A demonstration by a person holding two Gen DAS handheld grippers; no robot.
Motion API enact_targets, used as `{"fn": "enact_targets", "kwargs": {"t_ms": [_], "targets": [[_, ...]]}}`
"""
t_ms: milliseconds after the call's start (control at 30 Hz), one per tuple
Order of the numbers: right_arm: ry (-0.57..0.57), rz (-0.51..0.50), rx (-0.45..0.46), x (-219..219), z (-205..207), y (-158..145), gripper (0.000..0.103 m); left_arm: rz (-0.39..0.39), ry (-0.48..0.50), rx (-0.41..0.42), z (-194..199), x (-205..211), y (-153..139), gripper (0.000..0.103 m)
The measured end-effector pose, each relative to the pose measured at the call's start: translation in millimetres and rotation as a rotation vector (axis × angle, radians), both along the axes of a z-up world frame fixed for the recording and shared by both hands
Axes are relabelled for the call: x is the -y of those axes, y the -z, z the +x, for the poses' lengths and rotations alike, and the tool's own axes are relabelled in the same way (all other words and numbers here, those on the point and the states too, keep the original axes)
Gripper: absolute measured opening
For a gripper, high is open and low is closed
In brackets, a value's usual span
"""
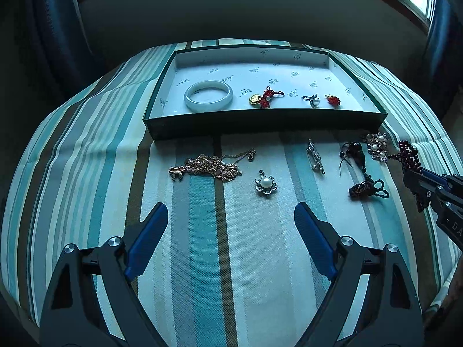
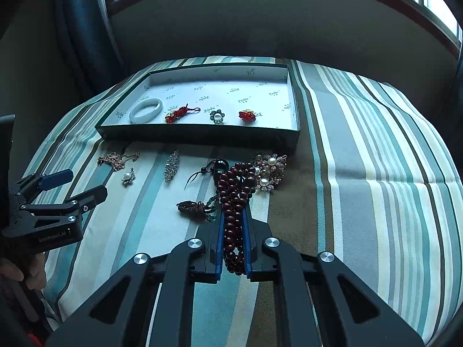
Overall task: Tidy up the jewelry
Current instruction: 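Grasp the dark red bead bracelet with the right tool and lift it, then grasp the pearl flower pendant with the left tool while the right tool carries the bracelet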
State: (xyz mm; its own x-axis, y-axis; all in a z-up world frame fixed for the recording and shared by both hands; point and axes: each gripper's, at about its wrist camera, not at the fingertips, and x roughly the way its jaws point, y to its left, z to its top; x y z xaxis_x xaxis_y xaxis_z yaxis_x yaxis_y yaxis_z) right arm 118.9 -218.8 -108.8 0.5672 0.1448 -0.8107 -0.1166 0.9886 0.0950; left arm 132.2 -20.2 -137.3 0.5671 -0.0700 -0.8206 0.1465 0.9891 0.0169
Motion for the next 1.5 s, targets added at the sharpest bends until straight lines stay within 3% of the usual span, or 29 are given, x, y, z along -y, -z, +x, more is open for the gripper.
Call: {"fn": "enact_targets", "kwargs": {"t_ms": [267, 467, 533, 967, 1100, 1500], "targets": [[0.005, 0.020, -0.003, 2.7, 15.2, 1.3, 0.011, 0.002, 0.024, -0.018, 17.4, 18.3, 5.7, 0.088], [0.022, 0.029, -0.010, 8.5, 23.5, 6.1, 0.011, 0.011, 0.029, -0.031, 29.7, 26.2, 11.5, 0.077], [0.027, 0.032, -0.012, 10.2, 24.4, 7.5, 0.011, 0.010, 0.028, -0.039, 32.4, 26.3, 13.9, 0.068], [0.035, 0.041, -0.016, 11.5, 25.8, 11.7, 0.011, -0.009, 0.041, -0.072, 38.7, 29.0, 24.3, 0.043], [0.033, 0.041, -0.018, 10.8, 25.7, 12.4, 0.011, -0.026, 0.067, -0.067, 38.2, 29.8, 23.4, 0.021], [0.029, 0.041, -0.027, 8.6, 24.9, 15.4, 0.011, -0.017, 0.070, -0.049, 30.6, 26.7, 17.4, 0.020]]}}
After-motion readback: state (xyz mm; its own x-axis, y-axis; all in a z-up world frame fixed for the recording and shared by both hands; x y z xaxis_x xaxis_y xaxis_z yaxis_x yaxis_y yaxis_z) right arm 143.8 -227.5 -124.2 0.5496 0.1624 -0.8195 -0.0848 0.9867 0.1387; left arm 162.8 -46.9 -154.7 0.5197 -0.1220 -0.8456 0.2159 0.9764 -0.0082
